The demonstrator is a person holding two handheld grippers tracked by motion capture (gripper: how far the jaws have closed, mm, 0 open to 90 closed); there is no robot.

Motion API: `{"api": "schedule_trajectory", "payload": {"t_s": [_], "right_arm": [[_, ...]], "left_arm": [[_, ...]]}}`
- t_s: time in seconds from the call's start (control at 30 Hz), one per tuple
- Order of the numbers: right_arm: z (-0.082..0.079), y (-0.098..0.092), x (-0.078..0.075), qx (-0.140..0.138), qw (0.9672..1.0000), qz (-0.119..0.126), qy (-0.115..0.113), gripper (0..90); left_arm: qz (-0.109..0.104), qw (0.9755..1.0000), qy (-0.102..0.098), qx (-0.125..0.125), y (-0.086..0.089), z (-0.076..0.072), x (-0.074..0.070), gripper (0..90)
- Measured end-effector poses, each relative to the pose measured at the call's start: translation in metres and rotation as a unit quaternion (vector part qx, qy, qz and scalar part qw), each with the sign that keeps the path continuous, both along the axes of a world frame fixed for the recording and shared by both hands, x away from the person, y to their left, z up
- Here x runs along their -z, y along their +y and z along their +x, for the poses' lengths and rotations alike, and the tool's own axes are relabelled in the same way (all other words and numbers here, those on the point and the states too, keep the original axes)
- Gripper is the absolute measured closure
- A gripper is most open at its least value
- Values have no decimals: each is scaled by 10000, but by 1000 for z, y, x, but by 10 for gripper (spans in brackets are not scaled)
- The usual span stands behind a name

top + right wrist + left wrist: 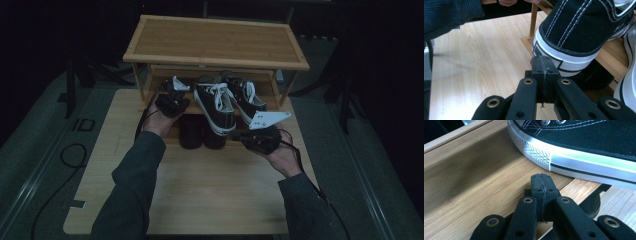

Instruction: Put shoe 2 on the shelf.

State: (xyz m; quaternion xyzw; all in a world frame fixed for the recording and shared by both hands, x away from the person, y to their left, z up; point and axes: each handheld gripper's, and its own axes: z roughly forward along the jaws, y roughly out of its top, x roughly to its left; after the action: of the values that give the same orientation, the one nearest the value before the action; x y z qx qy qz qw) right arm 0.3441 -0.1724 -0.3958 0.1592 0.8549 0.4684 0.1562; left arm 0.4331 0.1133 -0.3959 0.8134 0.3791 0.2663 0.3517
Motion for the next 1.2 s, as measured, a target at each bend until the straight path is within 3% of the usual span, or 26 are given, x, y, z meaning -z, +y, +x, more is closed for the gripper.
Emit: {"api": "schedule_trajectory", "payload": {"t_s": [0.53, 1.2], "right_arm": [[5, 6, 0, -181, 9998, -21, -59, 900], [7, 18, -1, -255, 9995, -85, -154, 900]], "left_arm": [[59, 10000, -39, 19, -5, 0, 1, 900], [-119, 9999, 26, 49, -2, 1, 1, 900]]}}
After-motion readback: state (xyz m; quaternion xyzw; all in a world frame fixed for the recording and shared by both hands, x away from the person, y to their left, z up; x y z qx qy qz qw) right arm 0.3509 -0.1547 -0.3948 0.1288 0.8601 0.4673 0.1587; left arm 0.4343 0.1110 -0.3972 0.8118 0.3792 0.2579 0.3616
